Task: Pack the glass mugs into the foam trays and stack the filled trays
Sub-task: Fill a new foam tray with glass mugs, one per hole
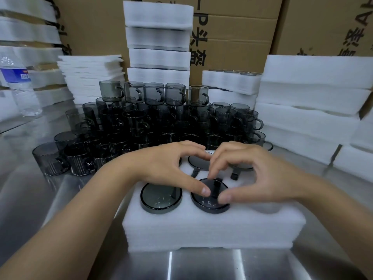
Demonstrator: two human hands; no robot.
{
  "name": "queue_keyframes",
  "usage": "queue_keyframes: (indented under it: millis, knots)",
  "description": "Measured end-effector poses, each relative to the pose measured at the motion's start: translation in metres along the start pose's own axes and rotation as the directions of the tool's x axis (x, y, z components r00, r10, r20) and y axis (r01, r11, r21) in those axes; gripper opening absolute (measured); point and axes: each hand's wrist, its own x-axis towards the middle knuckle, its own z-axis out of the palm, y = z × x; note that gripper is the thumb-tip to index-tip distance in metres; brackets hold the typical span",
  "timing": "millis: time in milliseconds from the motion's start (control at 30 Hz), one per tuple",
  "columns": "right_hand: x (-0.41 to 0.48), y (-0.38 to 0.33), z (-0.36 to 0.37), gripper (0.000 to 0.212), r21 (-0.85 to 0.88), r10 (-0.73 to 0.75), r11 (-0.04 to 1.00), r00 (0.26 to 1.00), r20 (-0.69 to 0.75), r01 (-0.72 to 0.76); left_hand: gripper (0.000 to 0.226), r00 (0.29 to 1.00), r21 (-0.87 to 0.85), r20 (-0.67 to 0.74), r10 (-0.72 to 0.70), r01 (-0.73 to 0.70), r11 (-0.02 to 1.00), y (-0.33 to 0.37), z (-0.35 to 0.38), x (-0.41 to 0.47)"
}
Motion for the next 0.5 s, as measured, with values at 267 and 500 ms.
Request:
queue_keyframes:
  millis: [267, 500]
  knots:
    - [0.058, 0.028, -0.036, 0.006, 0.182, 0.233, 0.969, 0.871, -0.432, -0.169, 0.067, 1.000, -0.026, 0.006, 0.010, -0.010, 1.000, -0.004, 0.000, 0.001]
    - [0.130, 0.051, -0.067, 0.043, -0.136, 0.271, 0.909, 0.806, -0.526, -0.394, 0.071, 1.000, -0.070, -0.001, 0.026, -0.026, 0.997, -0.006, -0.001, 0.002]
